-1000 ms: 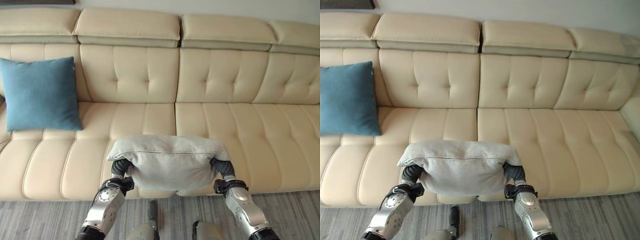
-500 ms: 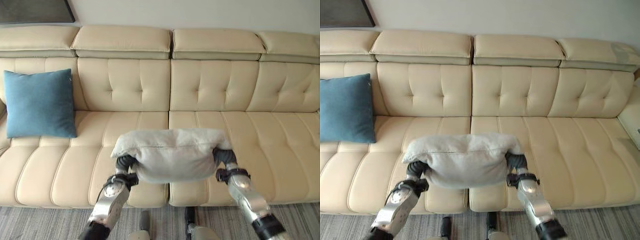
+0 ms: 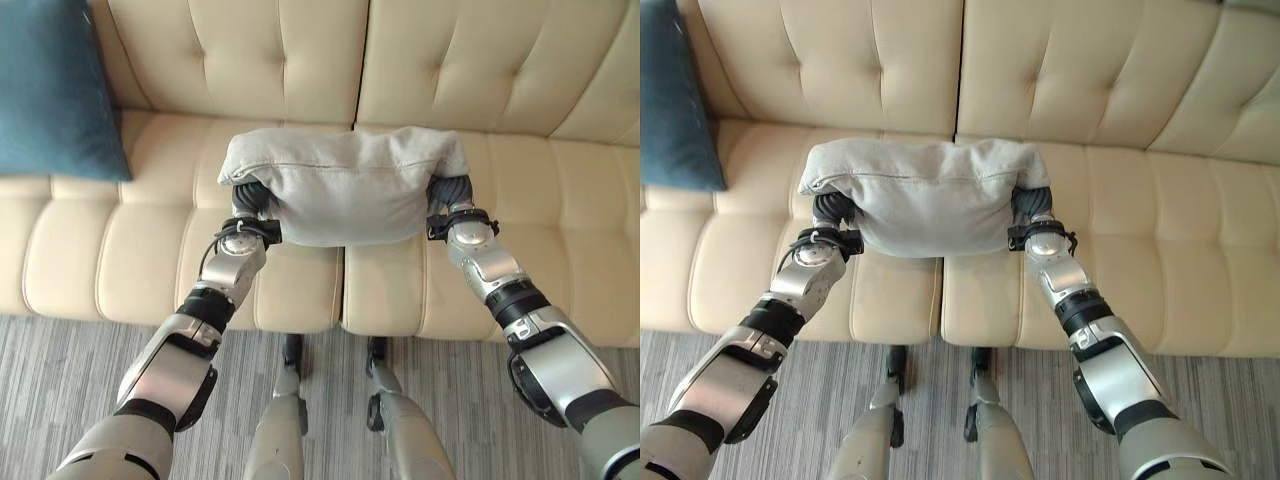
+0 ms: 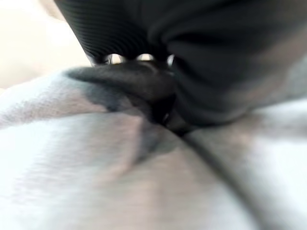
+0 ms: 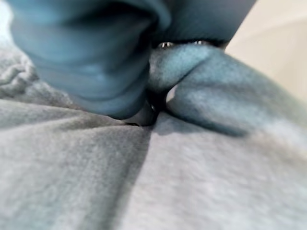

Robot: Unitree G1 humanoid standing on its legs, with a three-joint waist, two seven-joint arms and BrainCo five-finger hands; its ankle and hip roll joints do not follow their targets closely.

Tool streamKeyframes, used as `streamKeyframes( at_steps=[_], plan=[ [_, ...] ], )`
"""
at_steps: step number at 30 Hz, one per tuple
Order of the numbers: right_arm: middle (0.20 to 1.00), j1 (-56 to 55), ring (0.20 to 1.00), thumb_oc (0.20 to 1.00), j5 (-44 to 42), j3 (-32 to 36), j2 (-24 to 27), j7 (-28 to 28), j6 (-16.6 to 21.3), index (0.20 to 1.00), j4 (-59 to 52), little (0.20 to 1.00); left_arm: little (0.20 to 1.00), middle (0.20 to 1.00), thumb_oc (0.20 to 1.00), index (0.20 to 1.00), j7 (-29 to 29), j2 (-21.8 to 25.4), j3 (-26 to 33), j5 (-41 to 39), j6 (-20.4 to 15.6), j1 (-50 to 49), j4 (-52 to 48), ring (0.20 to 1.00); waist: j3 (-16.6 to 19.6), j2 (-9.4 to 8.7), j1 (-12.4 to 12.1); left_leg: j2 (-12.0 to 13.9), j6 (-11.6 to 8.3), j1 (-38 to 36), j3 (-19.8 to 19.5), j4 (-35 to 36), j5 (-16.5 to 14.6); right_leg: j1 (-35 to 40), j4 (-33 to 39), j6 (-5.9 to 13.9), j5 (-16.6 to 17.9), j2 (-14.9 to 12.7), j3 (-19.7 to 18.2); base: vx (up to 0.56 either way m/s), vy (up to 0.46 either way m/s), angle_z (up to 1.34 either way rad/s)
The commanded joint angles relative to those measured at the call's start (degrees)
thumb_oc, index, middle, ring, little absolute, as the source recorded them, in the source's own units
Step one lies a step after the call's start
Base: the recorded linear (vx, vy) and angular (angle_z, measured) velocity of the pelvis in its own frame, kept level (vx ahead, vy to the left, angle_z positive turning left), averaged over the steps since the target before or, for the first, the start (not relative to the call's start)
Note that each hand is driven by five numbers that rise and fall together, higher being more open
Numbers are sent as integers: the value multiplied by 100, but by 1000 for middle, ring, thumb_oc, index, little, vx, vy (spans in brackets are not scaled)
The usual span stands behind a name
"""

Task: Pick up all the scattered cushions and arrange them neatly on the sofa.

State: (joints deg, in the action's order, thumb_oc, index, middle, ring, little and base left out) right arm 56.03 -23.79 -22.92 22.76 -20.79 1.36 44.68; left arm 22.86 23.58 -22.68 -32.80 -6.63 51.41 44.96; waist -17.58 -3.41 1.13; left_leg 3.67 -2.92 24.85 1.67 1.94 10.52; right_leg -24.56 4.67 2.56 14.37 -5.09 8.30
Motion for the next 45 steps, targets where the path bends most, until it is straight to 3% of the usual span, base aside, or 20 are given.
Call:
streamKeyframes(
  at_steps=[1, 2, 3, 9, 13, 16, 18, 20, 24, 27, 28, 30, 32, 33, 37, 38, 45],
  plan=[
    [200, 1450, 200, 200, -28, -836, 141, 155, 81, 200, 832, 200, 583, 583, 583, 583, -338, 39, -651, -43, -180, 1748, 965, 583, 49, -108, -110, -67, -129, 6, -50, -598, -898, 113, -1053, 491, -1412, -296, -139, -29, -26, 6],
    [200, 1468, 200, 200, -32, -838, 143, 160, 87, 200, 845, 200, 944, 944, 944, 944, -344, 40, -652, -46, -185, 1765, 979, 944, 40, -106, -110, -66, -129, 7, -51, -599, -898, 112, -1054, 491, -1412, -296, -138, -35, -28, 16],
    [1000, 2028, 1000, 1000, -2, -1176, 350, 242, -55, 1000, 1593, 1000, 1000, 1000, 1000, 1000, -452, 186, -903, 80, -69, 2419, 1734, 1000, -18, -114, -120, -64, -147, 67, -42, -538, -824, 41, -1028, 509, -1365, -281, -117, -21, -23, 17],
    [1000, 2849, 1000, 1000, -445, -1310, 729, 74, -250, 1000, 2543, 1000, 1000, 1000, 1000, 1000, -575, 699, -863, -497, 123, 3265, 2672, 1000, -7, -92, -121, -72, -191, -5, -76, -227, -682, 36, -833, 534, -1260, -212, -86, 12, -7, 4],
    [1000, 2796, 1000, 1000, -1292, -653, 1304, -350, -1, 1000, 2238, 1000, 1000, 1000, 1000, 1000, -469, 1397, -383, -1294, 61, 3292, 2565, 1000, 108, -23, -130, -89, -223, -189, -88, 78, -618, 162, -632, 565, -1222, -168, -97, 75, 24, 0],
    [1000, 2036, 1000, 1000, -1895, 449, 1651, -805, 455, 1000, 1522, 1000, 1000, 1000, 1000, 1000, -450, 1792, 361, -2129, -111, 2600, 2128, 1000, 307, 72, -117, -98, -288, -442, -65, 281, -621, 420, -392, 613, -1189, -168, -55, 93, 56, -3],
    [1000, 1577, 1000, 1000, -1992, 812, 1643, -880, 621, 1000, 1238, 1000, 1000, 1000, 1000, 1000, -479, 1962, 655, -2227, -121, 2123, 1967, 1000, 377, 89, -94, -108, -280, -542, -45, 296, -615, 519, -328, 616, -1151, -172, -53, 43, 64, 2],
    [1000, 1109, 1000, 1000, -1979, 1077, 1624, -836, 703, 1000, 979, 1000, 1000, 1000, 1000, 1000, -505, 2062, 868, -2055, -115, 1686, 1796, 1000, 425, 96, -73, -92, -277, -634, -24, 297, -648, 603, -282, 620, -1141, -181, -50, 39, 49, 1],
    [1000, -571, 1000, 1000, -1306, 1572, 1744, -576, 685, 1000, -151, 1000, 1000, 1000, 1000, 1000, -499, 2320, 1401, -918, -145, -46, 618, 1000, 590, 79, -55, -74, -255, -897, 31, 306, -731, 896, -173, 613, -1141, -212, -37, 58, 31, 1],
    [1000, -1948, 1000, 1000, -482, 2016, 1637, -342, 572, 1000, -1075, 1000, 1000, 1000, 1000, 1000, -510, 2060, 1999, -183, -174, -1588, -449, 1000, 682, 52, -48, -84, -219, -1104, 49, 306, -806, 1115, -111, 614, -1138, -235, -8, 67, 21, -6],
    [1000, -2014, 1000, 1000, -458, 2021, 1624, -352, 553, 1000, -1131, 1000, 1000, 1000, 1000, 1000, -493, 2042, 2033, -159, -156, -1677, -517, 1000, 703, 57, -44, -84, -218, -1123, 52, 306, -812, 1136, -102, 615, -1138, -235, -10, 58, 24, -12],
    [1000, -3107, 1000, 1000, 143, 2438, 1259, -136, 423, 1000, -1695, 1000, 1000, 1000, 1000, 1000, -527, 1536, 2410, 427, -131, -2981, -1410, 1000, 806, 50, -39, -106, -179, -1324, 55, 306, -881, 1380, -47, 621, -1156, -256, 15, 66, 26, -17],
    [1000, -3527, 1000, 1000, 350, 2519, 1038, -65, 361, 1000, -1971, 1000, 1000, 1000, 1000, 1000, -607, 1255, 2482, 595, -23, -3472, -1643, 1000, 870, 55, -37, -121, -161, -1425, 51, 306, -909, 1501, -30, 622, -1168, -258, 14, 44, 29, -8],
    [1000, -4066, 1000, 1000, 623, 2673, 683, 102, 305, 1000, -2183, 1000, 1000, 1000, 1000, 1000, -709, 921, 2643, 862, 26, -4046, -1784, 1000, 943, 63, -28, -127, -132, -1564, 50, 306, -951, 1637, -15, 628, -1188, -275, 17, 28, 31, 1],
    [1000, -4673, 1000, 1000, 905, 2796, 294, 285, 142, 1000, -2251, 1000, 1000, 1000, 1000, 1000, -876, 406, 2777, 955, 169, -4731, -1755, 1000, 1107, 106, -2, -160, -93, -1768, 55, 306, -1005, 1834, 13, 637, -1211, -292, -4, 25, 70, -2],
    [1000, -4932, 1000, 1000, 881, 2801, 3, 400, 75, 1000, -2187, 1000, 1000, 1000, 1000, 1000, -993, 195, 2709, 1125, 284, -5041, -1669, 1000, 1148, 122, -1, -175, -69, -1879, 68, 306, -1032, 1942, 13, 646, -1215, -307, -7, -17, 63, -5],
    [1000, -5168, 1000, 1000, 702, 2558, -444, 683, 65, 1000, -2022, 1000, 1000, 1000, 1000, 1000, -1256, -273, 2419, 1035, 446, -5439, -1421, 1000, 1283, 127, -3, -225, 12, -2188, 100, 306, -1130, 2208, 1, 671, -1221, -353, -25, -28, 79, -3]
  ],
)
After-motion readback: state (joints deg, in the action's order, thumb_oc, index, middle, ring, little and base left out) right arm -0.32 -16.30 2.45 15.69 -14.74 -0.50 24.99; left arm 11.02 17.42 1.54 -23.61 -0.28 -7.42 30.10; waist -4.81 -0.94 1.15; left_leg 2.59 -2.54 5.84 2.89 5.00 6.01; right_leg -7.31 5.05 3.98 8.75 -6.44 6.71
